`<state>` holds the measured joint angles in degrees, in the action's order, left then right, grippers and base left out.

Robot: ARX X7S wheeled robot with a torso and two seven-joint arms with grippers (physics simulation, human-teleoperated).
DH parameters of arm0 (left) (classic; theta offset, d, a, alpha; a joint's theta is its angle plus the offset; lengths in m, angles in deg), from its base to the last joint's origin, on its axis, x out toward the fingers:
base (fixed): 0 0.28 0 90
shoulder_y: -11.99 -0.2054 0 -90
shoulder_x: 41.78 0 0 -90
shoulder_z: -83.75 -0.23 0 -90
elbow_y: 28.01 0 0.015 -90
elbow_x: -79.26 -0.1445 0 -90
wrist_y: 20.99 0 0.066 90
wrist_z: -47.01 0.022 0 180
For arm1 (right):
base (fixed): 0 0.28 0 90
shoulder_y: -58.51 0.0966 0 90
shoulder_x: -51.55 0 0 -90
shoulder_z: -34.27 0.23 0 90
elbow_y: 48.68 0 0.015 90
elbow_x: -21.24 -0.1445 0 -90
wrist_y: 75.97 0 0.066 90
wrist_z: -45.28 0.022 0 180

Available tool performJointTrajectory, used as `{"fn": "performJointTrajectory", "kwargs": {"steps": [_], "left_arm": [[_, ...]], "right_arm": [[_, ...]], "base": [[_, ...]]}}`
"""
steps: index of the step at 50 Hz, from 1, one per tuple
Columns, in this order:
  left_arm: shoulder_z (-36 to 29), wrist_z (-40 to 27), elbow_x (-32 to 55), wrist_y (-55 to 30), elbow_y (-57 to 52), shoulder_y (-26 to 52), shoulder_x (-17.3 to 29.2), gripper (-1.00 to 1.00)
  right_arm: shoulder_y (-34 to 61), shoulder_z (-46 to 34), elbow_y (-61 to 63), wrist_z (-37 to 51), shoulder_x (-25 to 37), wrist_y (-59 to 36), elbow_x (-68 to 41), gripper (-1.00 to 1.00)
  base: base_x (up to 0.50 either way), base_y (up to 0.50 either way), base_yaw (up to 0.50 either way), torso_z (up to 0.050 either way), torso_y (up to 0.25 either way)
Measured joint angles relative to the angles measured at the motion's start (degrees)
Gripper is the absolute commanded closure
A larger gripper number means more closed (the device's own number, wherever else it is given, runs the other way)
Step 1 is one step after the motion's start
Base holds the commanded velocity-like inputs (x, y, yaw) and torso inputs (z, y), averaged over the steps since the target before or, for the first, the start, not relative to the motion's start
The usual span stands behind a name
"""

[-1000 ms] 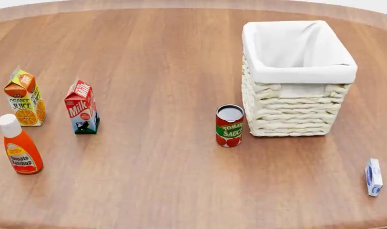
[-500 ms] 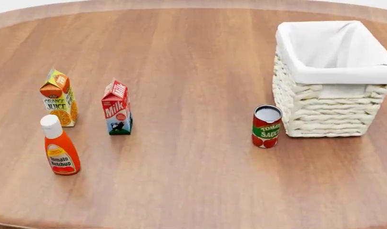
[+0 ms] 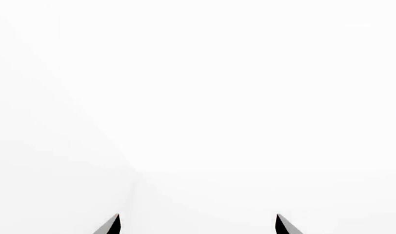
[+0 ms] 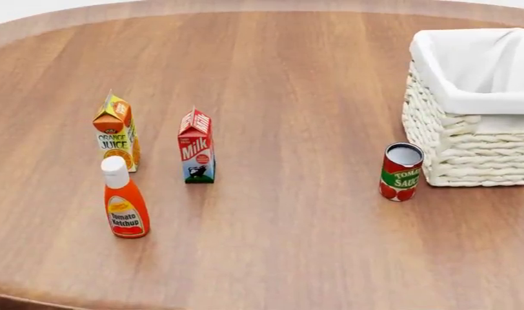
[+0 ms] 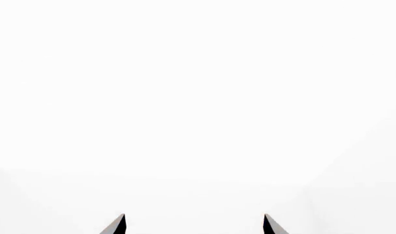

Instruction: Pick the milk and place it in the basket.

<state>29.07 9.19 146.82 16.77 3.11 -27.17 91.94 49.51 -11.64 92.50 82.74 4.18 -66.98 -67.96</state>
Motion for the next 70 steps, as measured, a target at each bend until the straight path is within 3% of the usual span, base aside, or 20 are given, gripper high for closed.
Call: {"fn": "performJointTrajectory", "kwargs": {"steps": [70], "left_arm": [[-1.4,-2.3,-0.1,6.2,1.0,-4.3,3.4,-1.0]], "right_arm": [[-5.1,0.0,0.7,-1.0,2.9,5.2,-2.4,-1.0]], "base": [[0.47,0.0,0.0,0.0,0.001]]}}
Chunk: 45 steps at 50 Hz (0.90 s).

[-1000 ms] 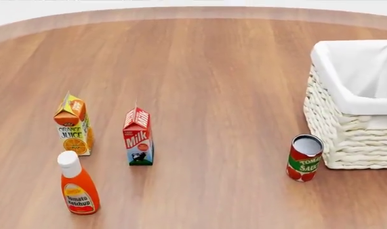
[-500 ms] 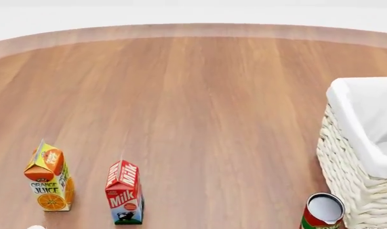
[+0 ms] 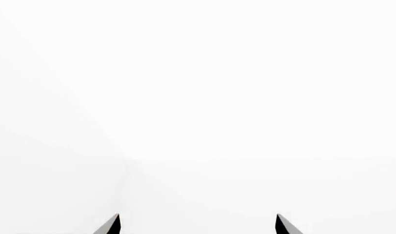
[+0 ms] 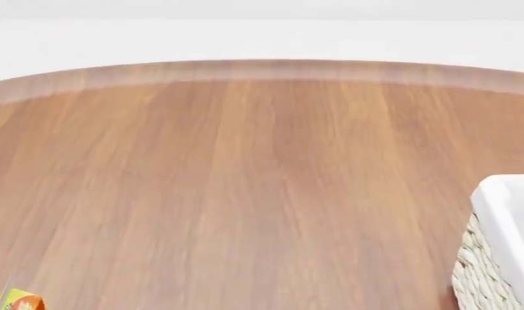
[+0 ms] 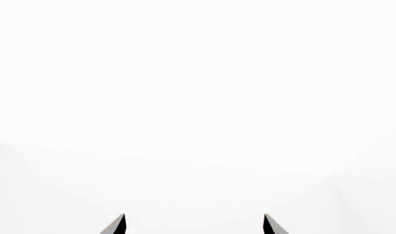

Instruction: Pick the milk and place it in the basket.

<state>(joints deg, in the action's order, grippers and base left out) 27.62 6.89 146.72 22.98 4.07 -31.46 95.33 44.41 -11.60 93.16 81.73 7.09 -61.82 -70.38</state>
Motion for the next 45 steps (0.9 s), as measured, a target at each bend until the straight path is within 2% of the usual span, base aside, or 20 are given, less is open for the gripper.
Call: {"fn": "performJointTrajectory", "kwargs": {"steps": [28,45], "left_arm": [[-0.9,-0.4,-0.5,1.7,0.3,-0.9,0.8,-1.0],[-1.1,-0.7,-0.5,2.5,0.4,-1.6,1.4,-1.0]], "right_arm": [[-1.6,-1.0,0.7,-1.7,0.2,0.9,2.4,-1.0],[-3.0,-0.4,1.6,-3.5,0.7,2.0,1.1,-1.0]], "base": [[0.0,0.0,0.0,0.0,0.0],[0.45,-0.06,0.0,0.0,0.001]]}}
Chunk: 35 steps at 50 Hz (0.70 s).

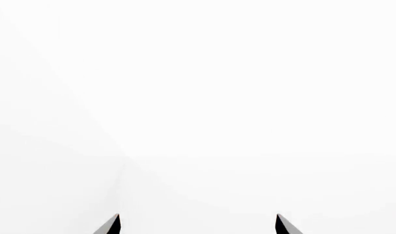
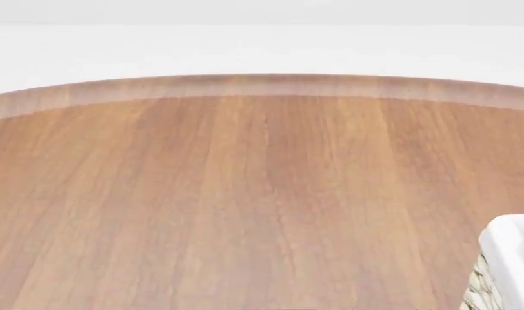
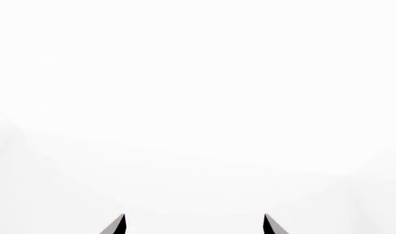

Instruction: Pick the milk and place it in the basket.

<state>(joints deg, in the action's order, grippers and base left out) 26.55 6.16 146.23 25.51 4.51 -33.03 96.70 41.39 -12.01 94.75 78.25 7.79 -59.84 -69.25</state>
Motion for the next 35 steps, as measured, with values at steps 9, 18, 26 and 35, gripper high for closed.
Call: {"fn": "performJointTrajectory", "kwargs": {"steps": [9,18,26,35], "left_arm": [[-0.2,-0.2,0.0,0.4,0.1,-0.2,0.3,-1.0],[-0.3,-0.4,-0.1,0.8,0.1,-0.5,0.5,-1.0],[-0.6,-0.4,-0.2,1.2,0.2,-0.8,0.7,-1.0],[-0.9,-0.3,-0.5,1.6,0.3,-1.1,0.9,-1.0]], "right_arm": [[-0.3,-0.2,-0.1,0.1,0.3,0.5,-0.2,-1.0],[-0.8,-0.6,0.0,-0.2,0.5,0.6,0.6,-1.0],[-3.0,-3.1,-0.7,-3.5,-0.8,-0.4,3.7,-1.0],[-6.7,-8.6,-3.3,-12.0,-2.4,-1.2,8.9,-1.0]], "base": [[0.31,-0.02,0.0,0.0,0.0],[0.0,0.0,0.0,0.0,0.0],[0.0,0.0,0.0,0.0,0.0],[0.0,0.0,0.0,0.0,0.0]]}}
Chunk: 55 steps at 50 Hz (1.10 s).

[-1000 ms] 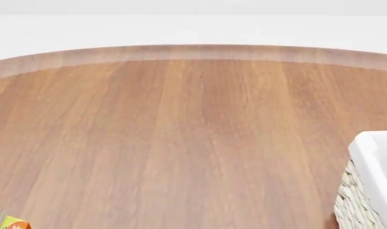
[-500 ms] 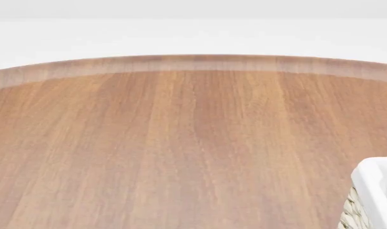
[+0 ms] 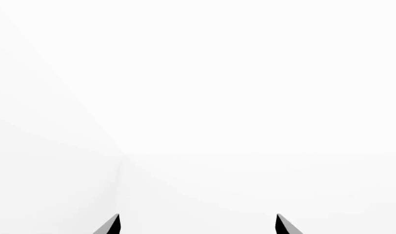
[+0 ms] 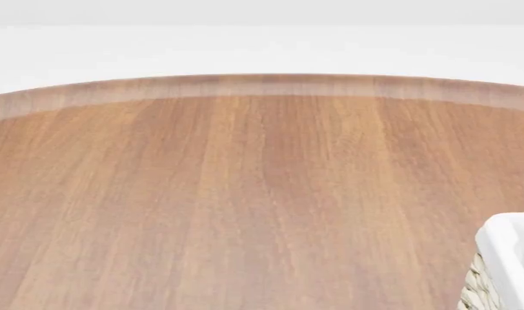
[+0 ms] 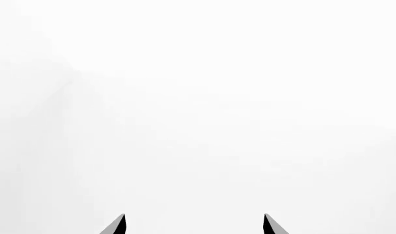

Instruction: Pick the milk and place it in the basket.

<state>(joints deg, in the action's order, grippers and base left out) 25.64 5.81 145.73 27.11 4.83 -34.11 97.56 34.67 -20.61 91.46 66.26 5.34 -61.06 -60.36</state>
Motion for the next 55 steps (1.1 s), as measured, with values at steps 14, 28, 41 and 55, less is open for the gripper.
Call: {"fn": "performJointTrajectory", "kwargs": {"steps": [14,28,41,55], "left_arm": [[-1.0,-0.4,-0.1,0.5,0.1,0.3,0.4,-1.0],[-1.7,-0.7,-0.4,1.0,0.3,0.3,0.7,-1.0],[-1.8,-0.9,-0.3,1.5,0.4,0.1,1.1,-1.0],[-2.2,-1.1,-0.2,2.0,0.4,-0.1,1.5,-1.0]], "right_arm": [[-3.8,-6.2,-5.7,-13.7,1.9,-1.5,0.2,-1.0],[-12.9,-12.4,-7.8,-32.4,4.2,1.7,8.3,-1.0],[-21.2,-22.2,-8.8,-45.5,6.2,6.6,18.7,-1.0],[-27.9,-32.2,-10.1,-56.8,8.1,13.0,27.0,-1.0]], "base": [[0.0,0.0,0.0,0.0,0.0],[0.0,0.0,0.0,0.0,0.0],[0.0,0.0,0.0,0.0,0.0],[0.0,0.0,0.0,0.0,0.0]]}}
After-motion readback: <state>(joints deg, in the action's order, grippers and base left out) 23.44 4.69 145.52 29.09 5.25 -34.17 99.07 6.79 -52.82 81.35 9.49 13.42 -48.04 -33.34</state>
